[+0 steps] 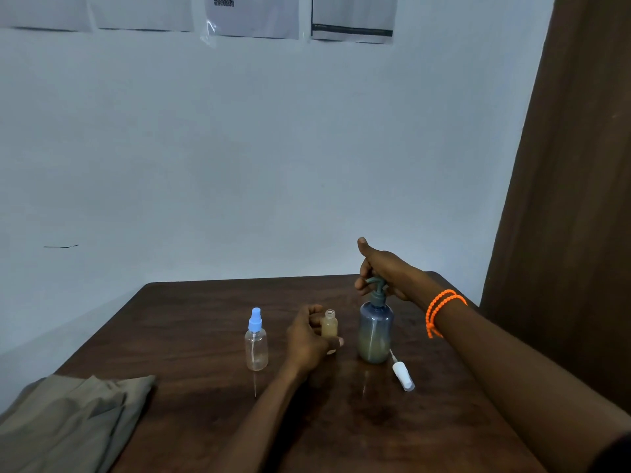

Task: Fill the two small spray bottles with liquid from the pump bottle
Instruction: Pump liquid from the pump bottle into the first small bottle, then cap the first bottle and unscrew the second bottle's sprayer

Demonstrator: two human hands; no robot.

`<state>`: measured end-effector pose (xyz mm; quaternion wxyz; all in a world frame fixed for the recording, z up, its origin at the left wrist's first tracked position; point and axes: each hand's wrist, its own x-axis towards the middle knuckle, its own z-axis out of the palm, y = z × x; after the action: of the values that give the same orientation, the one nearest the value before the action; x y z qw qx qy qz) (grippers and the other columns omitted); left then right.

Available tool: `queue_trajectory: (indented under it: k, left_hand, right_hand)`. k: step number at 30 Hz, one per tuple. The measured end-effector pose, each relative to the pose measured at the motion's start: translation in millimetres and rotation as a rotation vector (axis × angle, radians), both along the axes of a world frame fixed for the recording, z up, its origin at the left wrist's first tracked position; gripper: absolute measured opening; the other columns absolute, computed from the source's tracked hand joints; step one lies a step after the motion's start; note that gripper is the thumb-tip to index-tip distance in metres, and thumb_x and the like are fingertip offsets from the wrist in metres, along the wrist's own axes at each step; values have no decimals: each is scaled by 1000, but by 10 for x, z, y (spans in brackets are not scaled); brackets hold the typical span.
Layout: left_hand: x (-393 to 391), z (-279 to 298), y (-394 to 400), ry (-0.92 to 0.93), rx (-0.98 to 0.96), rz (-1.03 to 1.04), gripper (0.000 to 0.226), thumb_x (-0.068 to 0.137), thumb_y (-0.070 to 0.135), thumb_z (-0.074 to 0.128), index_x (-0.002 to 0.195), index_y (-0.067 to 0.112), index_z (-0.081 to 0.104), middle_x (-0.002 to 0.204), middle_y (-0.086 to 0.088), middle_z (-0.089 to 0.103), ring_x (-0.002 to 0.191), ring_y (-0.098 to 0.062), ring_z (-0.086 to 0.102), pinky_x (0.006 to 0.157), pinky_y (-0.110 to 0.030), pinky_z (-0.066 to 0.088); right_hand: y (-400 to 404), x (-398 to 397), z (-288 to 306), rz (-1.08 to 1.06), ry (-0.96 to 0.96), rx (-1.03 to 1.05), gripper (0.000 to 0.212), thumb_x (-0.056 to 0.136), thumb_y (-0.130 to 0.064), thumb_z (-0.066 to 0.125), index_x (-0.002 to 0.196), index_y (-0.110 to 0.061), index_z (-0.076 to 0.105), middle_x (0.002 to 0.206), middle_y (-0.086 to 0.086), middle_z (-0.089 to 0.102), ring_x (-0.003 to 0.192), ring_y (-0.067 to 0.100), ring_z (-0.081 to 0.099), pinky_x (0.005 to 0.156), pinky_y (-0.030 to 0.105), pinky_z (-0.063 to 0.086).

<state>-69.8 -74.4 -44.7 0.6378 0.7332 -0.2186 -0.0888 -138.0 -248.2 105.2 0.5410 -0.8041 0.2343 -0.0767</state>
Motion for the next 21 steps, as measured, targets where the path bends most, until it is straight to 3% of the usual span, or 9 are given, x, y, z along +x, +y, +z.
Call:
queue_trajectory:
  k: [4,6,8,10,13,15,17,19,21]
  left_hand:
    - [-92,96,56,-27,15,35,109,49,23,102,143,26,46,121,4,65,110,-13,63,96,-43,58]
    - [-216,182,154,-75,60,82,117,46,31,102,147,25,43,131,4,59,118,-13,58,100,-37,54]
    - [-422,267,335,-183,88,161,105,51,33,99,142,27,48,129,10,56,118,-8,54,96,-23,48]
    - [-609,308,588,-388,34,273,73,62,34,94,126,34,59,118,22,58,111,1,56,90,-13,44]
    - [-570,339,1014,-615,5,470,52,68,29,92,110,34,61,109,18,53,102,5,55,81,-10,43]
    - [-358,289,1230,-605,90,567,64,65,34,94,117,26,58,117,9,46,104,-1,52,81,-20,44]
    - [-124,181,1375,-477,221,560,89,57,44,96,130,22,52,128,2,41,118,-15,50,88,-34,48]
    - [8,96,1462,-344,352,426,104,51,57,94,138,24,48,136,1,42,124,-19,50,94,-39,51]
    - [71,53,1466,-263,387,283,102,48,66,92,134,29,54,129,6,55,117,-14,57,91,-36,54]
  right_hand:
    - [-25,-10,95,-25,-32,-21,77,87,-81,28,81,-12,61,87,14,77,81,26,74,76,37,50]
    - [-41,-26,198,-101,-90,-143,79,90,-78,27,78,-9,65,81,11,77,84,26,73,79,35,50]
    - [-36,-48,301,-245,-249,-437,73,95,-68,32,73,-7,64,73,7,73,75,24,69,73,32,50]
    - [60,-102,349,-402,-537,-732,54,97,-55,45,68,-10,52,62,0,60,63,21,58,61,31,44]
    - [535,-80,308,-353,-908,-881,41,94,-40,60,66,-16,43,56,-4,45,56,17,46,56,32,38]
    - [917,86,181,-63,-832,-912,36,90,-43,64,70,-18,46,61,-6,50,60,14,50,58,32,44]
    - [1253,293,17,217,-518,-850,34,82,-53,68,81,-22,52,74,-7,60,71,14,57,66,34,51]
    - [1490,483,-171,386,-217,-777,43,76,-59,72,92,-22,58,87,-3,65,83,18,61,73,36,54]
    - [1619,596,-326,457,-89,-788,48,74,-55,78,96,-15,64,95,2,67,87,21,63,76,36,55]
